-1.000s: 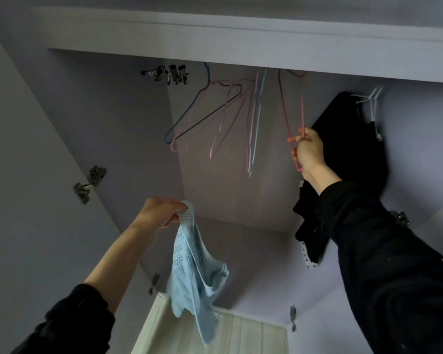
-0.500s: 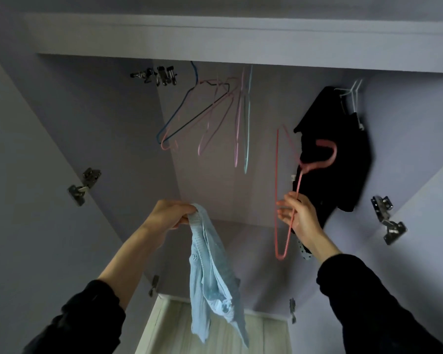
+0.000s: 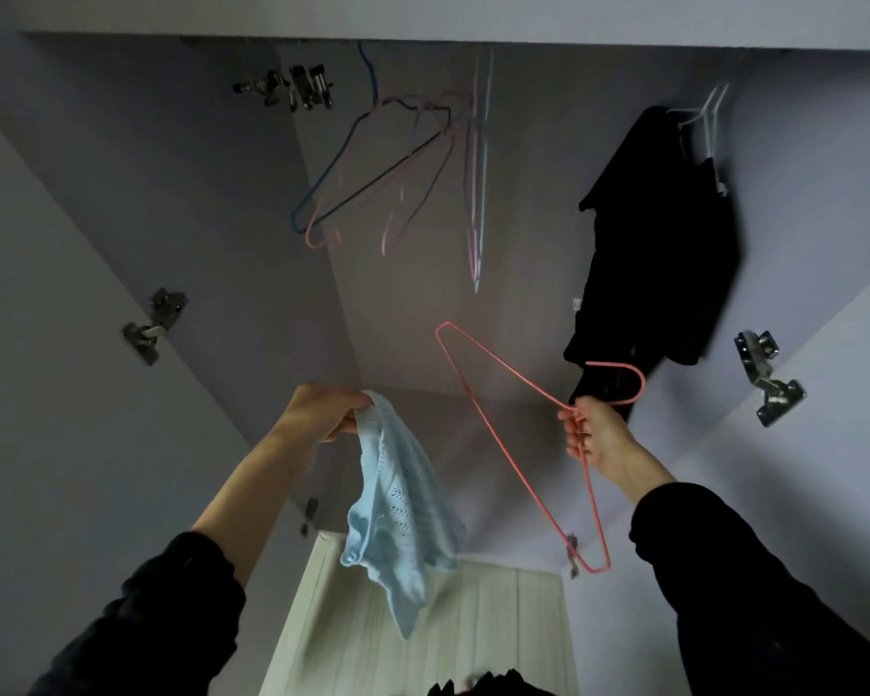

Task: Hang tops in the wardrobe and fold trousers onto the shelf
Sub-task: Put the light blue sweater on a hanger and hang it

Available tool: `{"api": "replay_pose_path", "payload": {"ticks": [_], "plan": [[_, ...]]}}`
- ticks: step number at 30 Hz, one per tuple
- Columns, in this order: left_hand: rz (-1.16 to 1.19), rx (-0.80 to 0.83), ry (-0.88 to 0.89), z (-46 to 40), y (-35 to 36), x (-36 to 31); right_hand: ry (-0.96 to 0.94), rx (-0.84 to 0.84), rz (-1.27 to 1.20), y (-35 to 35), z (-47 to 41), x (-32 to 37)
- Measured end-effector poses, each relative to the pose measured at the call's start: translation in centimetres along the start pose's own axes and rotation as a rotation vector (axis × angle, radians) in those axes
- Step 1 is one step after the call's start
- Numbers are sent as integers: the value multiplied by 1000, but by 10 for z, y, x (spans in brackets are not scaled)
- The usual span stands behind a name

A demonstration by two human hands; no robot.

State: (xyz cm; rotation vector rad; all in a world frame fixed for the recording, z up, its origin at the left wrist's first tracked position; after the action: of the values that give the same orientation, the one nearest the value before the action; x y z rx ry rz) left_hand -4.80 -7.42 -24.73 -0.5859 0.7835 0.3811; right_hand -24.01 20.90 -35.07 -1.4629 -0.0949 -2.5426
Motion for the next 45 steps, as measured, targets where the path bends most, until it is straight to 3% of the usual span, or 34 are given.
{"api": "replay_pose_path", "payload": {"ticks": [3,11,17,22,27,35,45], "plan": [[-33,-78,-67,-10,-7,12,65,40,-80,8,2,-11],[-1,-116,-126,-28,-18,25,112,241,-626,64,35,6],[-105,-201,-54,-36,-23,15,25,398,-734,108,66,42],[-392,-302,58,-28,-23,-5,-25,407,-883,127,74,66],[-321,-258,55,-28,-21,-4,-47,384,-1001,129,75,77],[-63,-113,-17,-20,-12,-3,-102,323,-1042,130,79,82],[99,-67,143,11,-29,-48,-163,289,-812,141,65,51]]}}
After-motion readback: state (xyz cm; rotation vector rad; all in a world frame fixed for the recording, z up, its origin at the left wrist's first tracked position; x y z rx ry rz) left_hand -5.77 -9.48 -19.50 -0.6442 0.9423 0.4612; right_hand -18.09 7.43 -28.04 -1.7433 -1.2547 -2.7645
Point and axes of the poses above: each hand's wrist, its own z-axis away from the middle knuckle, its own y-axis out of the palm, x = y × z, the point moved 8 cm from there along -z, towards the middle knuckle, and after that the axes turned 8 degrees about -y, right-handed, at the moved point
